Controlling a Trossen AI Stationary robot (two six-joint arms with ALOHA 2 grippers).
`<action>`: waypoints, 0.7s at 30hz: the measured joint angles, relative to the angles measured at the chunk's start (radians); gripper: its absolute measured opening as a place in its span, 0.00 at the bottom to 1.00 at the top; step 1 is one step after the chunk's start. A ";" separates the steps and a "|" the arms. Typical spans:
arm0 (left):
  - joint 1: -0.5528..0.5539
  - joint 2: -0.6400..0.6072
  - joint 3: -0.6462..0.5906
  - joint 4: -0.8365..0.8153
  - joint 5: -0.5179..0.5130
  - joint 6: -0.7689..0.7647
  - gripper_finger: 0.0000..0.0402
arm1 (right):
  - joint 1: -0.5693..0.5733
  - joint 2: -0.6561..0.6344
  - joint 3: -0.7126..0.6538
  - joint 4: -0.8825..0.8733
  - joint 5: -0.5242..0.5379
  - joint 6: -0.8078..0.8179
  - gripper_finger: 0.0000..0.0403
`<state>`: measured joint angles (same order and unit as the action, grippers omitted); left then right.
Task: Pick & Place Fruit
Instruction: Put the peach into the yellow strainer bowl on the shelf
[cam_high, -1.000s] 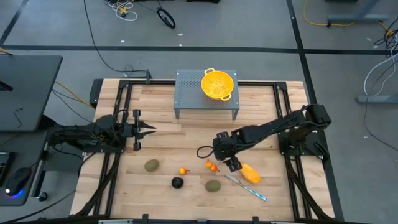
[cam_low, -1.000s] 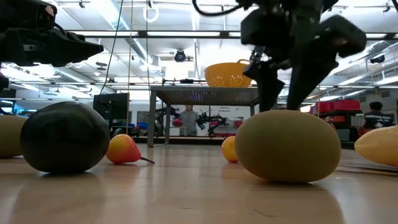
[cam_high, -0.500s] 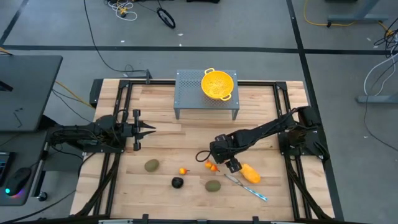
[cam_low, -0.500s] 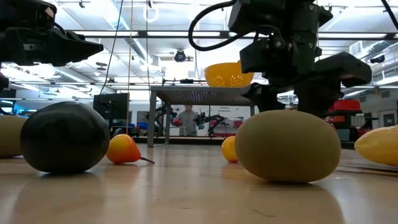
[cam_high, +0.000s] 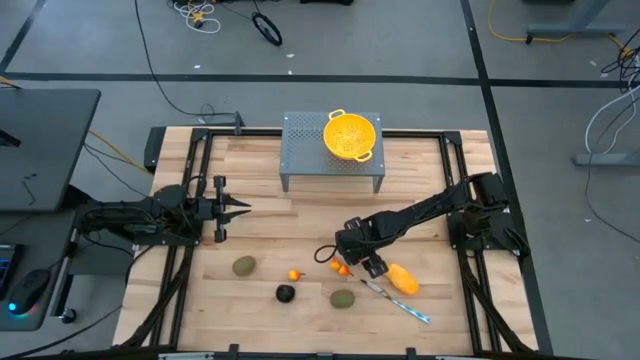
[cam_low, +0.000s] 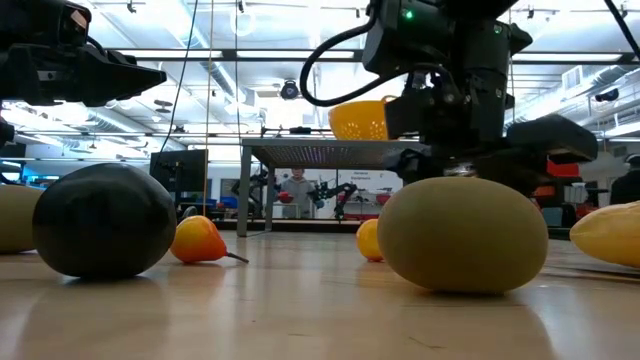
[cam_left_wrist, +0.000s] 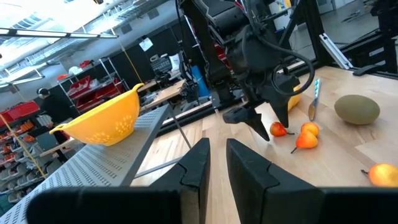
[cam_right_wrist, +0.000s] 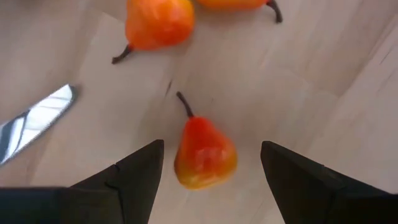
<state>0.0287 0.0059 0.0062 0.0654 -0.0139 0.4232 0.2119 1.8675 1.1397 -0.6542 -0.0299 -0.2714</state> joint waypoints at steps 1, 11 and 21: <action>0.000 0.000 0.000 0.000 0.000 0.000 0.16 | 0.000 0.000 0.000 0.007 0.001 0.000 0.69; 0.000 0.000 0.000 0.000 0.000 0.000 0.16 | 0.001 0.000 0.000 -0.001 -0.015 -0.008 0.63; 0.000 0.000 0.000 0.000 0.000 0.000 0.16 | 0.006 -0.001 -0.018 0.004 -0.028 -0.007 0.57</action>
<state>0.0288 0.0059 0.0061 0.0650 -0.0139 0.4232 0.2180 1.8664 1.1213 -0.6497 -0.0580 -0.2787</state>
